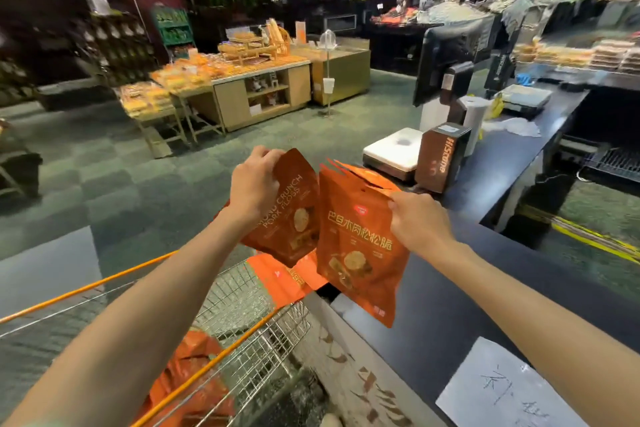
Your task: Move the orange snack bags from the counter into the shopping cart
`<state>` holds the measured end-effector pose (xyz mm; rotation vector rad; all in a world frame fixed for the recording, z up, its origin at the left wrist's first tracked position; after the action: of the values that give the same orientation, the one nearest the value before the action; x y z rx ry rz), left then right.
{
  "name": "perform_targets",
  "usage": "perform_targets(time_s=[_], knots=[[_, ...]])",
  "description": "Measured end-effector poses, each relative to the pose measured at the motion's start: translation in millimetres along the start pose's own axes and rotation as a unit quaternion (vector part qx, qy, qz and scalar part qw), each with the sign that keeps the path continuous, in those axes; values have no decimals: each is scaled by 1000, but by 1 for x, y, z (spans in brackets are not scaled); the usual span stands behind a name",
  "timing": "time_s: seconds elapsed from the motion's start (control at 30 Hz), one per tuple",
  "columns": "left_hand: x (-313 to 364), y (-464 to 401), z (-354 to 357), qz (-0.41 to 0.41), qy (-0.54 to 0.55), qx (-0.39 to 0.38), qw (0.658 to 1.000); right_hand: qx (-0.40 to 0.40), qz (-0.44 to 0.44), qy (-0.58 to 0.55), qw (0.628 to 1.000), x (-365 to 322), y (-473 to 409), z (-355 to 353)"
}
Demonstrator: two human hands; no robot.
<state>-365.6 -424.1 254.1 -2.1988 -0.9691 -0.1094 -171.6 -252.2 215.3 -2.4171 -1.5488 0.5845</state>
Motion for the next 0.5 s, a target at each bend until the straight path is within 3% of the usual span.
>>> perform_targets(time_s=[0.3,0.5], knots=[[-123,48,-77,-148,-45,33,987,-54,-118,-102,986,-108,-29,65],[-183,68,-89,-219,-66,23,973,-90,-170,-148,970,-169,-51,102]])
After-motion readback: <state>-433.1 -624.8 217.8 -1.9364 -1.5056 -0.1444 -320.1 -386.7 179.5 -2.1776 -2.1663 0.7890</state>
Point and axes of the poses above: each hand's wrist, its own y-axis away from the middle knuckle, its own z-axis out of the palm, x = y × z, the point moved 7 cm from there along -y, towards the middle knuckle, and after that the axes turned 9 degrees about -z, right-handed, at the moved point
